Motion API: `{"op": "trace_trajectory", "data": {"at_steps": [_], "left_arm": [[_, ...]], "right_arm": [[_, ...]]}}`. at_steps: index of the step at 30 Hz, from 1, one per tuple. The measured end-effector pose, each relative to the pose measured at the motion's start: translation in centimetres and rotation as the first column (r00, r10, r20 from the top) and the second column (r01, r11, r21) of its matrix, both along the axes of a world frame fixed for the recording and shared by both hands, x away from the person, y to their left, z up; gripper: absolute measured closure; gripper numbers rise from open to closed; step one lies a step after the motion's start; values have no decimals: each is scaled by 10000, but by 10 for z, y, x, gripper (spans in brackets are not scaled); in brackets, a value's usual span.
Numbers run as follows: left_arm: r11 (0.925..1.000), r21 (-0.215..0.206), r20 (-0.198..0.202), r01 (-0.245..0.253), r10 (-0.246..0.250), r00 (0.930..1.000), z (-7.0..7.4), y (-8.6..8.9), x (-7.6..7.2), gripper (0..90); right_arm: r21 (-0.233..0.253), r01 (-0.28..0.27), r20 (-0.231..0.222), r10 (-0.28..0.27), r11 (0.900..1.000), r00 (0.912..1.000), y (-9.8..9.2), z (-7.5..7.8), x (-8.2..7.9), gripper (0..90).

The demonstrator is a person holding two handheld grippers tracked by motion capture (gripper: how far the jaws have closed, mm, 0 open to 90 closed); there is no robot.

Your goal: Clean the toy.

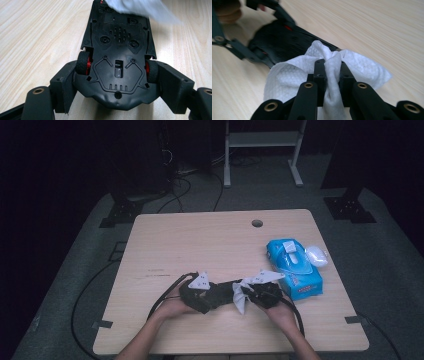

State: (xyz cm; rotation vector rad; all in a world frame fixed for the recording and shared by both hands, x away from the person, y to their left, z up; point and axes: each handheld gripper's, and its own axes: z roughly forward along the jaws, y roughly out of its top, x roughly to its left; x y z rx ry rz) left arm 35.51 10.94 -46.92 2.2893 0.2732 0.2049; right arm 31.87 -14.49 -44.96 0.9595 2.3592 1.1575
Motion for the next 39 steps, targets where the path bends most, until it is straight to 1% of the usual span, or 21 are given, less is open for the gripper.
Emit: {"op": "trace_trajectory", "data": {"at_steps": [2,3,5,6,7,8,10,12,13,14,15,16,17,18,23,26,28,30,33,35,39], "left_arm": [[10000,41,-11,7,-6,10000,0,0,0,242],[10000,70,-12,18,-18,10000,-1,0,0,242],[10000,42,-16,11,-11,10000,-1,1,-1,242],[10000,62,12,51,-51,10000,-1,1,-1,242],[10000,62,12,51,-51,10000,-1,1,-1,242],[10000,-11,32,53,-53,10000,0,1,-1,242],[10000,-4,64,79,-79,9999,0,1,0,242],[10000,-16,41,29,-29,10000,0,0,-1,242],[10000,-43,43,33,-32,10000,0,0,-1,242],[10000,-57,37,29,-29,10000,0,0,-1,242],[10000,14,59,34,-34,10000,0,-1,-1,242],[9999,134,121,18,-20,9999,-1,0,0,242],[9998,177,88,-3,2,10000,-2,1,0,242],[9998,172,32,-32,32,10000,-3,1,1,242],[9995,290,129,-79,75,9999,-5,2,0,240],[9992,387,228,-119,111,9997,-4,2,-1,237],[9989,442,281,-148,136,9995,-4,2,-2,236],[9990,372,437,-263,247,9987,-3,4,-2,226],[9986,194,468,-491,482,9977,-1,9,-2,205],[9989,143,540,-439,430,9976,-2,11,-3,236],[9986,351,617,-402,380,9974,-2,11,-2,239]], "right_arm": [[60,-347,-12,347,9994,9994,11,0,-2,798],[7,-476,113,476,9989,9988,16,-1,-3,797],[50,-802,95,801,9968,9967,22,-2,-5,797],[-71,-872,157,873,9962,9961,22,-1,-5,799],[-61,-872,110,872,9962,9961,21,-1,-5,799],[-115,-795,156,797,9968,9967,19,0,-5,800],[-163,-587,158,589,9981,9981,14,1,-4,800],[-92,-541,110,542,9985,9985,15,0,-5,800],[-68,-568,76,569,9984,9984,17,0,-5,800],[15,-839,85,839,9965,9964,21,0,-6,800],[28,-1064,122,1063,9943,9943,26,-1,-6,800],[-104,-1137,257,1139,9935,9932,31,-2,-7,800],[-206,-1139,294,1145,9933,9930,34,-2,-7,800],[-215,-1137,216,1141,9933,9932,34,-2,-6,801],[-22,-968,-3,968,9953,9953,32,-3,-2,803],[36,-830,-64,831,9965,9965,30,-3,-1,803],[9,-799,-9,799,9968,9968,31,-3,-2,803],[-52,-733,28,733,9973,9973,32,-3,-2,803],[50,-516,-26,516,9987,9987,32,-3,-1,804],[90,-531,-78,531,9986,9986,32,-3,0,804],[-5,-597,-73,597,9982,9982,35,-2,0,804]]}}
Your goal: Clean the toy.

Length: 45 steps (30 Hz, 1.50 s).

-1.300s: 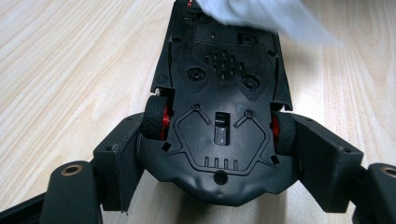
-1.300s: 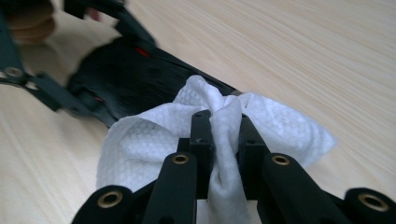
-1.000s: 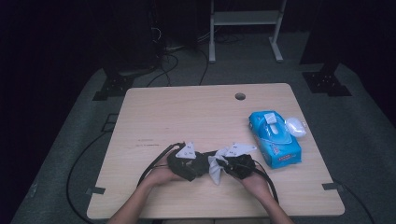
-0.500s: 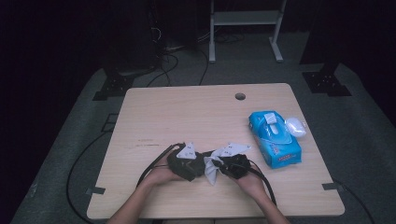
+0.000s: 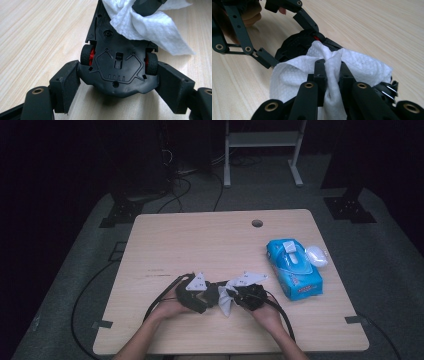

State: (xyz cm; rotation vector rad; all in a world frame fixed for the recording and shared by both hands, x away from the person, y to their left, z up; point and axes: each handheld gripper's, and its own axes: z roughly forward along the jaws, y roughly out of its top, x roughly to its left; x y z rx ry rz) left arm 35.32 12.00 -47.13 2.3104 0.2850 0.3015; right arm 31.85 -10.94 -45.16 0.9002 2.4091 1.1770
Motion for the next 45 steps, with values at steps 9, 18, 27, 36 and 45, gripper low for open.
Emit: {"op": "trace_trajectory", "data": {"at_steps": [9,18,27,36,45], "left_arm": [[10000,49,169,55,-56,9998,0,0,-1,241],[10000,21,148,90,-90,9999,2,-2,0,241],[9999,-40,151,100,-99,9998,1,0,0,241],[9999,-76,130,87,-86,9999,1,0,0,241],[9999,-17,117,105,-105,9999,1,0,0,241]], "right_arm": [[-559,-873,253,888,9946,9957,27,1,-1,804],[-790,-1103,221,1124,9908,9934,29,4,3,803],[-176,-1773,-375,1765,9840,9836,34,3,12,735],[-367,-1369,87,1373,9899,9905,21,16,5,512],[-680,-1589,14,1593,9850,9872,35,13,7,442]]}}
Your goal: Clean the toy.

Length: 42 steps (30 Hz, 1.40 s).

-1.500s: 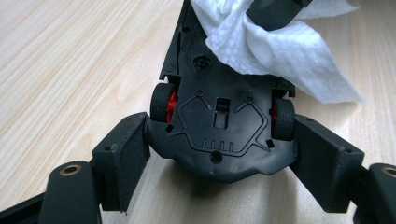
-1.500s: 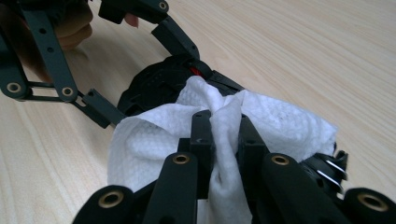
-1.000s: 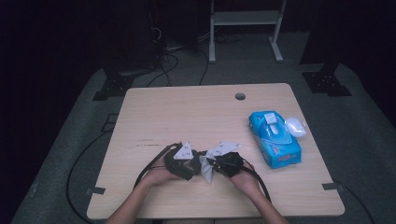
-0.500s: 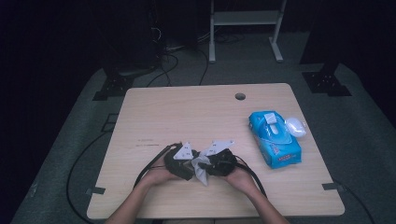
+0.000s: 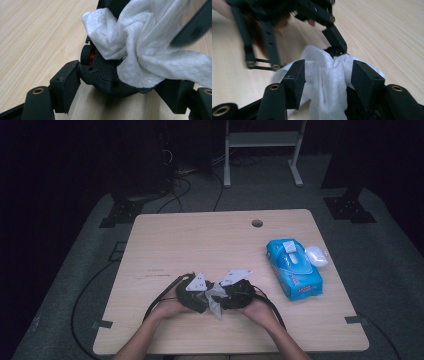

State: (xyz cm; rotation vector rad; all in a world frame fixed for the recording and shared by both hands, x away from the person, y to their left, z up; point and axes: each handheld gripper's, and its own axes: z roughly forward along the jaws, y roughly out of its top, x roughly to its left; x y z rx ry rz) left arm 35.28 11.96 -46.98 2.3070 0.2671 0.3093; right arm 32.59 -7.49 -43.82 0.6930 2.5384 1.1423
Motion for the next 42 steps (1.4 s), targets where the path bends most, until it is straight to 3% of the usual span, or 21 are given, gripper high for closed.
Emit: {"op": "trace_trajectory", "data": {"at_steps": [3,9,12,15,17,20,22,25,30,34,37,42], "left_arm": [[10000,9,11,29,-29,10000,0,0,0,241],[10000,33,24,33,-33,10000,0,0,0,241],[10000,36,7,21,-21,10000,0,0,0,241],[10000,-25,1,15,-15,10000,0,0,0,241],[10000,-21,-4,29,-29,10000,0,0,0,241],[10000,-1,15,32,-32,10000,0,-1,0,241],[9999,115,94,78,-79,9999,0,-1,0,241],[9999,84,37,103,-103,9999,1,0,-1,241],[9999,73,11,134,-134,9999,1,-1,0,241],[9998,92,50,158,-158,9999,0,-2,-1,241],[9999,52,6,144,-144,9999,1,-2,-1,241],[9999,26,6,135,-135,9999,1,-2,-1,241]], "right_arm": [[-315,274,22,-273,9991,9996,5,-6,4,495],[-531,116,407,-95,9985,9991,3,-8,3,744],[-511,811,574,-781,9954,9953,-8,-7,8,777],[-537,1160,655,-1124,9918,9915,-16,-6,12,788],[-472,1091,625,-1060,9929,9924,-14,-7,10,791],[-111,322,325,-319,9994,9990,-2,-10,6,791],[175,-357,-104,359,9992,9993,7,-11,3,791],[-98,-611,5,611,9981,9981,10,-10,2,795],[42,-116,-64,116,9999,9999,-2,-9,7,797],[137,-507,-120,508,9986,9986,10,-11,4,800],[90,-497,-112,498,9987,9987,15,-10,7,801],[-103,253,182,-251,9996,9995,6,-7,16,804]]}}
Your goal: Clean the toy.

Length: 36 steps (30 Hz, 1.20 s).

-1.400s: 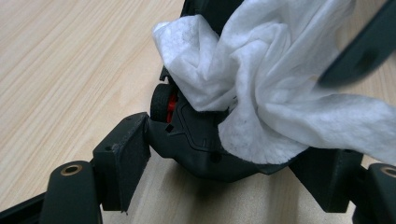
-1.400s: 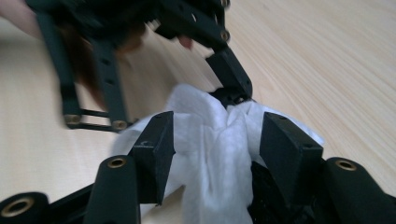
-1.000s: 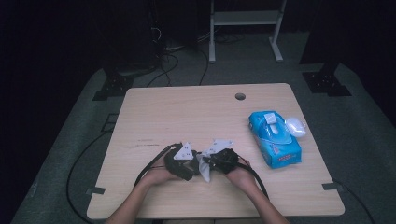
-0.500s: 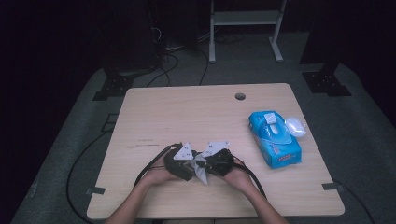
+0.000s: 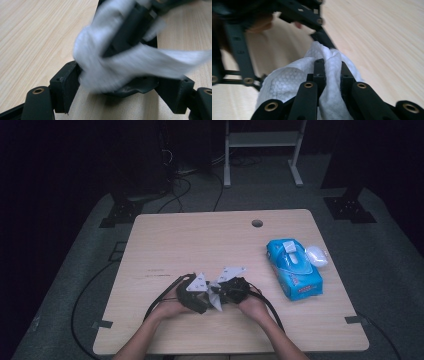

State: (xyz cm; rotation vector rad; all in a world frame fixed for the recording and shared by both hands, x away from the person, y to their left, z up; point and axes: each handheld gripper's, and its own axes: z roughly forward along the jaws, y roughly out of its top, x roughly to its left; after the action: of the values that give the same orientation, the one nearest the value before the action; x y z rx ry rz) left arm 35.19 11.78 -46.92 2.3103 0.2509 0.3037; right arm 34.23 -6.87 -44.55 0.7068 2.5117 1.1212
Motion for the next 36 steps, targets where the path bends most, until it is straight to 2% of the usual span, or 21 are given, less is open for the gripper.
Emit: {"op": "trace_trajectory", "data": {"at_steps": [3,4,6,8,12,15,19,21,25,30,33,36], "left_arm": [[10000,33,-5,37,-37,10000,0,0,0,241],[10000,25,-7,41,-41,10000,0,0,0,241],[10000,70,18,47,-47,10000,0,-1,-1,241],[10000,68,48,28,-29,10000,0,-1,-1,241],[10000,31,-1,27,-27,10000,0,-1,-1,241],[10000,15,-25,61,-61,10000,0,-1,0,241],[10000,-12,-64,64,-65,10000,0,-2,-1,241],[10000,-7,-82,22,-22,10000,0,-1,-1,241],[10000,-35,-83,28,-28,10000,0,0,0,241],[10000,-57,-63,50,-51,10000,0,0,1,241],[10000,-62,-73,48,-48,10000,0,0,0,241],[10000,-75,-96,40,-41,9999,0,0,0,241]], "right_arm": [[42,-25,-67,25,10000,10000,0,0,-1,804],[51,-181,-31,181,9998,9998,3,0,-2,803],[267,-600,-260,607,9978,9978,10,-2,-4,802],[-12,-738,-33,738,9973,9973,18,-2,-6,802],[-266,-440,267,447,9987,9986,17,0,-1,802],[-186,-154,193,157,9997,9997,11,1,0,804],[-194,-498,157,501,9986,9986,18,0,-3,803],[-356,-643,394,657,9973,9971,22,0,-3,804],[-567,-359,554,390,9977,9977,16,1,0,803],[-576,323,522,-293,9978,9982,-5,2,5,804],[-435,448,476,-427,9981,9980,-11,2,6,804],[-512,327,571,-298,9982,9979,-7,1,2,803]]}}
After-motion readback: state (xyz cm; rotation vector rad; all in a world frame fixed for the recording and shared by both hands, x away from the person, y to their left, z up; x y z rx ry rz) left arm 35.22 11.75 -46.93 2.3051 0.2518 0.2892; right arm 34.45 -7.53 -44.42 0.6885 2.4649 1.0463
